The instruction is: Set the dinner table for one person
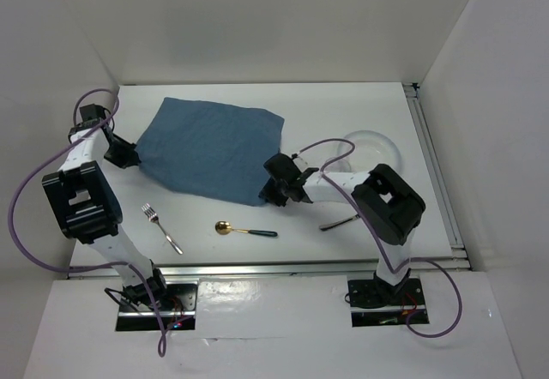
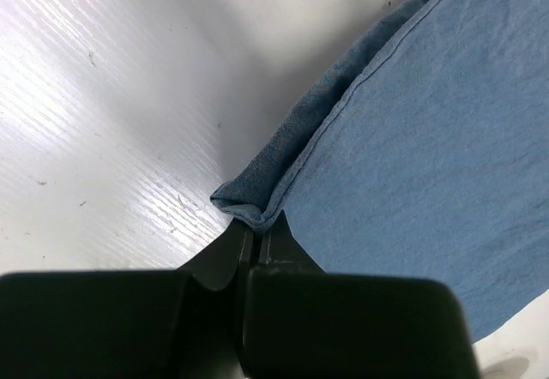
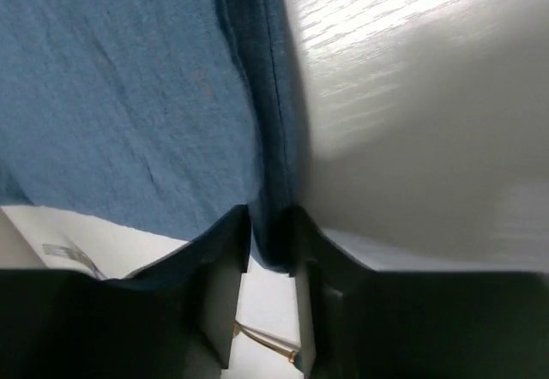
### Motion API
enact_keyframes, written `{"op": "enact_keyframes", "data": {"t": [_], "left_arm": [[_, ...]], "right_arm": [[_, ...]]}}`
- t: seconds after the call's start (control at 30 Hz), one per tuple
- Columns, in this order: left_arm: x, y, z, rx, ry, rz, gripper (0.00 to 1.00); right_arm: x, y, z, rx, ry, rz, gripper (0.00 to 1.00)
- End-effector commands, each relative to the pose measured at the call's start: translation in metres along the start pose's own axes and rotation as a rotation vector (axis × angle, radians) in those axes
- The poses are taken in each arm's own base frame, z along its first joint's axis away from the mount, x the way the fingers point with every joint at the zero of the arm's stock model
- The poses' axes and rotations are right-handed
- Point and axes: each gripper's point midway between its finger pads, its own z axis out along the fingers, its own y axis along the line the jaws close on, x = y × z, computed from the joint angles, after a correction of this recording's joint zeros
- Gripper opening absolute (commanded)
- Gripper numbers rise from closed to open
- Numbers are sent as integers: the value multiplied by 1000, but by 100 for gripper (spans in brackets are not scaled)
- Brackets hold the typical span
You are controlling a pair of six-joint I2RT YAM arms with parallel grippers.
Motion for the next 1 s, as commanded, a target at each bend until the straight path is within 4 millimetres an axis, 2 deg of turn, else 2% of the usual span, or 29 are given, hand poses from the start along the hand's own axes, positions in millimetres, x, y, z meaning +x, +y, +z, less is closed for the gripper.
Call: {"op": "enact_keyframes", "data": {"t": [0.0,0.03,0.07,0.13,0.17,0.2,0.23,0.27,0.33,0.37,0.4,0.43,0.47,0.5,0.53,0.57,0.6,0.67,0.7,0.77,0.8,0.9,0.97], "left_arm": [[1,-2,-15,17,-10,11,0],[1,-2,-15,17,-9,11,0],[-2,-8,-20,39,-17,13,0],[-3,-11,-25,48,-11,24,0],[-10,-20,-35,83,-33,40,0],[-12,-22,-39,83,-33,40,0],[-11,-28,-48,113,-23,56,0],[-19,-38,-61,148,-49,73,0],[-22,-53,-83,222,-62,96,0],[-29,-64,-97,264,-87,104,0],[-29,-70,-108,293,-89,109,0],[-30,-78,-120,337,-94,128,0],[-37,-88,-143,385,-139,141,0],[-37,-92,-154,408,-144,147,0],[-39,-101,-173,450,-159,159,0],[-40,-106,-186,480,-177,168,0],[-42,-111,-205,515,-209,180,0],[-39,-117,-230,567,-223,198,0],[-42,-124,-250,605,-259,212,0],[-37,-130,-282,672,-282,231,0],[-37,-135,-301,710,-313,247,0],[-26,-141,-341,795,-335,290,0],[-21,-143,-352,828,-335,307,0]], "right_arm": [[3,3,9,24,-5,-2,33],[3,4,8,28,-3,-15,12],[-1,10,7,24,-19,-14,2],[-22,23,-7,8,-81,-44,0],[-38,31,-15,-16,-105,-45,0],[-52,44,-24,-55,-143,-61,0],[-68,64,-45,-125,-183,-105,0],[-93,77,-59,-169,-232,-112,0],[-116,99,-84,-251,-260,-191,0],[-136,106,-101,-276,-291,-196,0],[-149,126,-121,-329,-312,-214,0],[-159,130,-133,-337,-341,-253,0],[-166,136,-153,-363,-363,-269,0],[-179,145,-172,-393,-404,-275,0],[-179,149,-194,-426,-422,-314,0],[-187,149,-207,-433,-447,-319,0],[-186,153,-221,-458,-455,-334,0],[-192,152,-244,-470,-488,-357,0],[-190,150,-264,-488,-502,-356,0],[-190,150,-288,-518,-534,-373,0],[-188,147,-309,-539,-549,-371,0],[-185,138,-340,-557,-578,-364,0],[-186,134,-350,-557,-601,-354,0]]}}
